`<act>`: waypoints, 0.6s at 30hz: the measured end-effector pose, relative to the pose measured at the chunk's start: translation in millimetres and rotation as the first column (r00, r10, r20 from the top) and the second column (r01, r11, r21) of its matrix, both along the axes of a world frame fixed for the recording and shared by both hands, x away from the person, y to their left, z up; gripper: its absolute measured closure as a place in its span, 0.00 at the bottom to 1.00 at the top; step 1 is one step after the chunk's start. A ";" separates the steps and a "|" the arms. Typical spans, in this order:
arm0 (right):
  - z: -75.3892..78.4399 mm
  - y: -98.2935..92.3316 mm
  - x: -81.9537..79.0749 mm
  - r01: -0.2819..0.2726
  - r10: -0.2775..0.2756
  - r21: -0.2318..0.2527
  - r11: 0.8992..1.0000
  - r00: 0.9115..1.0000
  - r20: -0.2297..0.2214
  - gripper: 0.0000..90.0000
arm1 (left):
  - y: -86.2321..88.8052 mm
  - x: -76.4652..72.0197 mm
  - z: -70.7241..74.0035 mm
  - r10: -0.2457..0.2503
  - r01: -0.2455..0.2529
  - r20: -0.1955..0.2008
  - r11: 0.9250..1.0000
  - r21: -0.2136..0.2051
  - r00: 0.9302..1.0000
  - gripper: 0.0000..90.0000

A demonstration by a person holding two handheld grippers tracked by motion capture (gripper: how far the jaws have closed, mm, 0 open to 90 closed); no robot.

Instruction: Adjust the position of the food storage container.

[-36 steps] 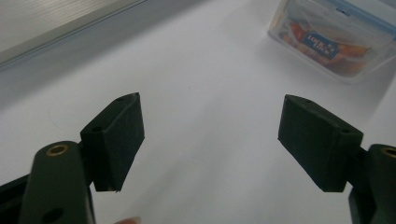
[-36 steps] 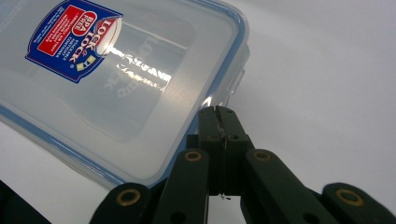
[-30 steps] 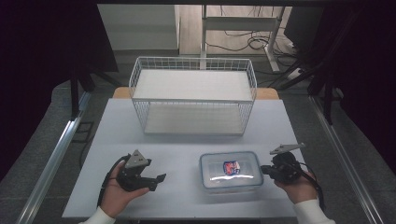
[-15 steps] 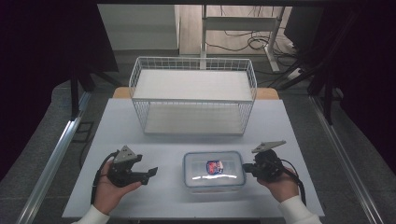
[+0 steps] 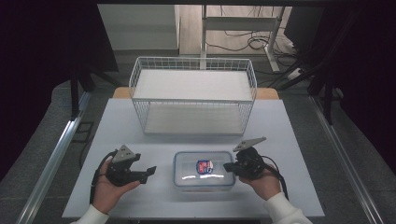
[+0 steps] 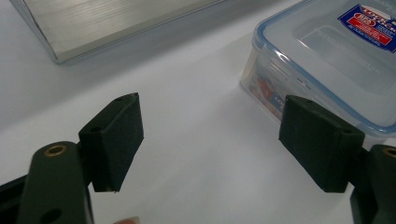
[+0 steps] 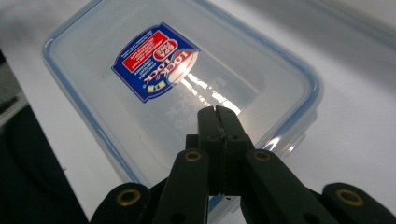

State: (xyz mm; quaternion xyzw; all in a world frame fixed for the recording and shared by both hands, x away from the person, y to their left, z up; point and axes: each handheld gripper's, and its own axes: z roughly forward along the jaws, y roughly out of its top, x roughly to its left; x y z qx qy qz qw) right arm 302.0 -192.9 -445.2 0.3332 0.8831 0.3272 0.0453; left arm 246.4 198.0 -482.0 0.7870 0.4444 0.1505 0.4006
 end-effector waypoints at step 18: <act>8.8 -47.0 -1.6 0.130 -0.134 0.085 0.988 0.990 0.036 0.64 | -0.2 -0.1 0.7 -0.006 0.004 -0.036 0.998 -0.066 0.999 0.23</act>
